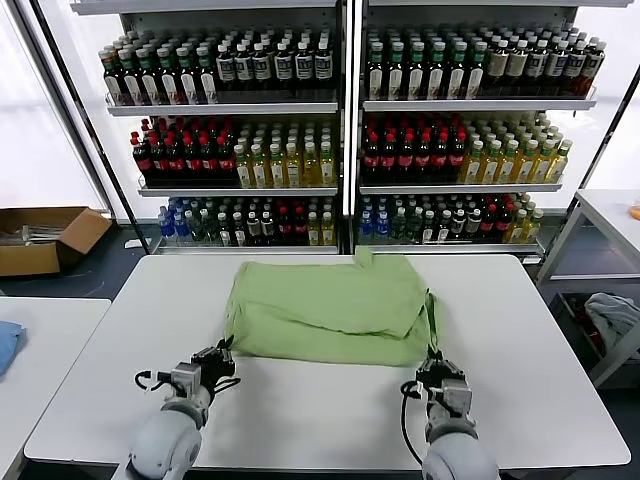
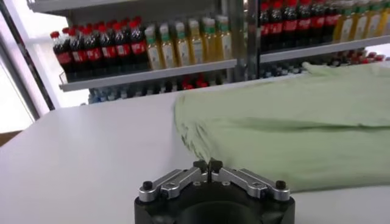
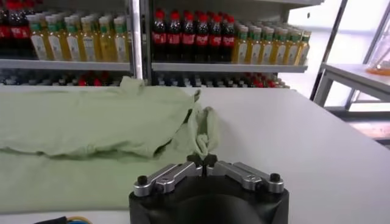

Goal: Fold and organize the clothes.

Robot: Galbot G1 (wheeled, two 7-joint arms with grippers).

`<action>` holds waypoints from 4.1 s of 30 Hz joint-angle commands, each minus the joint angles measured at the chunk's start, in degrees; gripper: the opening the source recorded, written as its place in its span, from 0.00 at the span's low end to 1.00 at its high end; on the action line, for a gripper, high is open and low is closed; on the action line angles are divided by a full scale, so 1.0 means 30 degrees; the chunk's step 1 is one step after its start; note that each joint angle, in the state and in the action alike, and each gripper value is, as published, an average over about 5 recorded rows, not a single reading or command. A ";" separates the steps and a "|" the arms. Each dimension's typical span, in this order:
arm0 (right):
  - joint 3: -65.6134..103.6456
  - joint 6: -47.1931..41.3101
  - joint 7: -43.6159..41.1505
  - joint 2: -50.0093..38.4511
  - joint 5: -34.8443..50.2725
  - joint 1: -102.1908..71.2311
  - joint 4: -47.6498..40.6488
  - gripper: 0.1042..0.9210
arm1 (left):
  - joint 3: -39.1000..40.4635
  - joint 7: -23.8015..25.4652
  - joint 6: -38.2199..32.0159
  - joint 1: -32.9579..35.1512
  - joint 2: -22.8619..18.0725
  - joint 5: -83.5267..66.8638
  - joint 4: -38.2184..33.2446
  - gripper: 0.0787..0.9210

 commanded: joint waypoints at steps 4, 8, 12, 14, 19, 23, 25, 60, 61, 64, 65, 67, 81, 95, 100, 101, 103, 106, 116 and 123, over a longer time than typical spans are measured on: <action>0.0641 -0.0343 0.0705 -0.0280 -0.1234 -0.5555 0.2540 0.02 | -0.0562 -0.0369 -0.0678 0.7366 0.0763 0.0664 -0.5430 0.01; 0.0417 -0.0327 0.0444 -0.0245 -0.1423 -0.6215 0.2329 0.12 | -0.0514 -0.0641 -0.0841 0.7919 0.0331 0.0845 -0.4405 0.01; 0.0505 -0.0016 0.0400 -0.0331 -0.1408 -0.6853 0.2966 0.25 | -0.0258 -0.0929 -0.0805 0.8211 -0.0374 0.1007 -0.4073 0.04; 0.0737 0.0131 0.0382 -0.0472 -0.1221 -0.7181 0.3793 0.33 | -0.0217 -0.0974 -0.0784 0.8390 -0.0616 0.1054 -0.4340 0.09; 0.2365 0.0465 0.0055 -0.0484 0.0144 -0.6371 0.6362 0.51 | -0.0329 -0.1119 -0.0796 0.8602 -0.0978 0.1018 -0.6091 0.26; 0.4047 0.0179 -0.0059 0.0064 0.0841 -0.3179 0.6256 0.65 | -0.0455 -0.1150 -0.0739 0.7761 -0.1330 0.0859 -0.7887 0.40; 0.4690 0.0139 -0.0102 0.0008 0.1573 -0.1387 0.5493 0.72 | -0.0778 -0.1142 -0.0590 0.6575 -0.1506 0.0781 -0.8317 0.46; -0.4293 -0.0678 -0.6491 -0.1475 0.4469 2.0039 -1.8072 0.88 | 0.3102 0.1716 0.2117 -1.2049 0.0134 -0.2890 0.9839 0.88; -0.4260 -0.0655 -0.6553 -0.1248 0.4353 2.0121 -1.8338 0.88 | 0.3128 0.1716 0.2117 -1.2040 0.0120 -0.2893 0.9954 0.88; -0.4171 -0.0638 -0.6654 -0.0711 0.4127 2.0201 -1.8868 0.88 | 0.3223 0.1721 0.2122 -1.1952 0.0154 -0.2877 1.0155 0.88; -0.4142 -0.0636 -0.6675 -0.0561 0.4048 2.0181 -1.8978 0.88 | 0.3245 0.1718 0.2124 -1.1898 0.0182 -0.2864 1.0176 0.88; -0.4076 -0.0618 -0.6704 -0.0258 0.3812 2.0095 -1.9225 0.88 | 0.3243 0.1710 0.2125 -1.1761 0.0257 -0.2839 1.0179 0.88; -0.3721 -0.0087 -0.7052 0.1246 0.2418 2.0250 -2.1877 0.88 | 0.3175 0.1677 0.2098 -1.1512 -0.0066 -0.2640 1.1113 0.88; -0.3616 -0.0189 -0.7051 0.1423 0.2180 1.9907 -2.2236 0.88 | 0.3081 0.1630 0.2098 -1.1208 -0.0137 -0.2689 1.1229 0.88; -0.3616 -0.0338 -0.7028 0.1318 0.2239 1.9482 -2.1721 0.77 | 0.3092 0.1644 0.2098 -1.1051 -0.0128 -0.2693 1.1188 0.83; -0.3628 -0.0392 -0.7012 0.1251 0.2266 1.9375 -2.1554 0.74 | 0.3098 0.1649 0.2098 -1.1023 -0.0135 -0.2693 1.1177 0.80; -0.3647 -0.0474 -0.6967 0.1072 0.2353 1.9133 -2.1136 0.67 | 0.3100 0.1655 0.2100 -1.0977 -0.0158 -0.2705 1.1150 0.73; -0.3623 -0.0504 -0.6929 0.0765 0.2514 1.8744 -2.0467 0.57 | 0.3095 0.1680 0.2101 -1.0890 -0.0165 -0.2740 1.1086 0.63; -0.3396 -0.0504 -0.7166 -0.0114 0.3223 1.7388 -1.8662 0.22 | 0.3017 0.1820 0.2085 -1.0615 -0.0235 -0.2792 1.1093 0.28; -0.2755 -0.0206 -0.7017 -0.0311 0.3832 1.6932 -1.6894 0.01 | 0.2921 0.1851 0.1428 -1.0613 -0.0386 -0.2858 1.0583 0.05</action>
